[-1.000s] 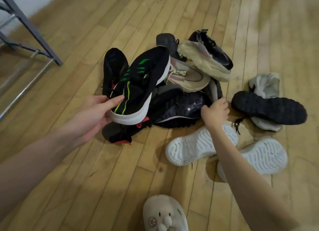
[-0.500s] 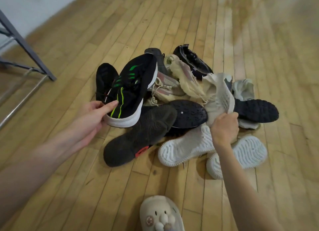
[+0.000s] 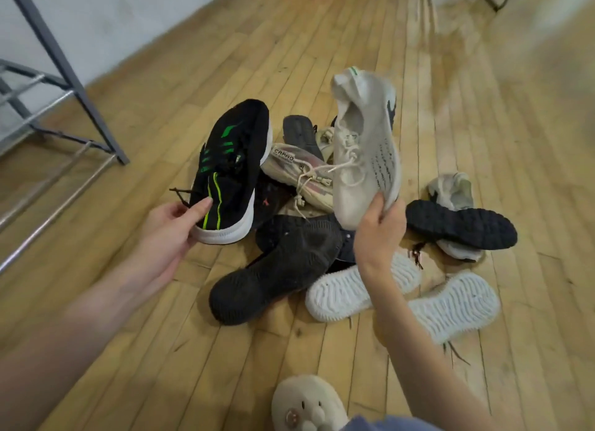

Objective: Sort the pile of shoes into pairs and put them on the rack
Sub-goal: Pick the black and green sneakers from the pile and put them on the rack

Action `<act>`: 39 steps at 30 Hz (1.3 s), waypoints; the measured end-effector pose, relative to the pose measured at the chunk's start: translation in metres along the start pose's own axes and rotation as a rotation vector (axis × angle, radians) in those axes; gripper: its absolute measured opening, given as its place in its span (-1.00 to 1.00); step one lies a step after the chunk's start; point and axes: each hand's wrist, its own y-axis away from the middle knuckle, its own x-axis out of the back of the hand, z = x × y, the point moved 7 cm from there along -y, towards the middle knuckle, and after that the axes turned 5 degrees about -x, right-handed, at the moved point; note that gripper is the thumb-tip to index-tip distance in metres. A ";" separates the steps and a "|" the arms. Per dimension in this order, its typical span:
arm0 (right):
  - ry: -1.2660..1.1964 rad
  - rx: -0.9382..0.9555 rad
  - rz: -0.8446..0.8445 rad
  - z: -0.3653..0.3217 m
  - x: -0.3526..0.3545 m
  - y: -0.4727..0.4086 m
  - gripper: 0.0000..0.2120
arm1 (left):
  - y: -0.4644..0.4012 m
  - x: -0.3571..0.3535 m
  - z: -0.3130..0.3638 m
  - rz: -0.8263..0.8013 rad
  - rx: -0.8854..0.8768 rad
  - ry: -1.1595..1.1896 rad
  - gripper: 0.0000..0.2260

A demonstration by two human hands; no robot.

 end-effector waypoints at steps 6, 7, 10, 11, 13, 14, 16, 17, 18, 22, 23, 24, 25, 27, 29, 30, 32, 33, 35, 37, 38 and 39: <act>-0.199 -0.412 -0.246 0.039 -0.040 0.024 -0.68 | 0.012 0.030 -0.006 0.053 -0.013 -0.025 -0.88; -0.235 -0.478 -0.281 0.046 -0.045 0.028 -0.71 | 0.014 0.033 -0.008 0.051 -0.005 -0.023 -0.85; -0.337 -0.561 -0.354 0.057 -0.053 0.035 -0.81 | 0.018 0.040 -0.012 0.054 0.001 -0.025 -0.80; -0.313 -0.528 -0.351 0.057 -0.051 0.033 -0.78 | 0.019 0.042 -0.013 0.055 0.000 -0.033 -0.78; -0.298 -0.463 -0.342 0.057 -0.048 0.028 -0.81 | 0.021 0.046 -0.016 0.046 -0.001 -0.055 -0.75; -0.323 -0.458 -0.349 0.057 -0.049 0.026 -0.87 | 0.021 0.047 -0.019 0.042 0.001 -0.061 -0.75; -0.416 -0.483 -0.366 0.058 -0.051 0.021 -0.93 | 0.022 0.051 -0.024 0.042 0.003 -0.054 -0.77; -0.463 -0.508 -0.351 0.060 -0.051 0.017 -0.89 | 0.022 0.053 -0.026 0.045 0.006 -0.051 -0.77; -0.519 -0.544 -0.321 0.063 -0.051 0.013 -0.85 | 0.023 0.055 -0.029 0.050 0.009 -0.049 -0.77; -0.701 -0.680 -0.216 0.070 -0.046 0.012 -0.89 | 0.024 0.065 -0.039 0.073 0.027 -0.049 -0.79; -0.703 -0.654 -0.224 0.068 -0.046 0.013 -0.84 | 0.025 0.067 -0.040 0.076 0.030 -0.047 -0.80; -0.681 -0.621 -0.240 0.067 -0.047 0.016 -0.75 | 0.025 0.068 -0.042 0.074 0.034 -0.044 -0.80; -0.611 -0.588 -0.249 0.067 -0.047 0.019 -0.65 | 0.025 0.069 -0.044 0.073 0.040 -0.047 -0.78; -0.421 -0.569 -0.205 0.076 -0.047 0.031 -0.50 | 0.025 0.072 -0.046 0.079 0.046 -0.047 -0.76; -0.155 -0.579 -0.032 0.090 -0.039 0.046 -0.52 | 0.026 0.076 -0.048 0.094 0.044 -0.045 -0.75; -0.004 -0.582 0.035 0.094 -0.035 0.055 -0.51 | 0.027 0.078 -0.050 0.103 0.046 -0.049 -0.76; 0.253 -0.603 0.034 0.096 -0.038 0.071 -0.26 | 0.030 0.082 -0.053 0.113 0.047 -0.055 -0.85; 0.323 -0.627 -0.001 0.096 -0.042 0.077 -0.11 | 0.032 0.083 -0.055 0.117 0.047 -0.049 -0.90; 0.361 -0.708 -0.077 0.097 -0.055 0.083 0.09 | 0.032 0.086 -0.057 0.116 0.042 -0.052 -0.87; 0.375 -0.754 -0.142 0.099 -0.071 0.083 0.17 | 0.031 0.092 -0.056 0.128 0.042 -0.066 -0.76; 0.385 -0.762 -0.163 0.098 -0.077 0.082 0.17 | 0.030 0.095 -0.057 0.132 0.042 -0.062 -0.73; 0.385 -0.772 -0.165 0.099 -0.081 0.081 0.15 | 0.029 0.098 -0.057 0.133 0.037 -0.057 -0.73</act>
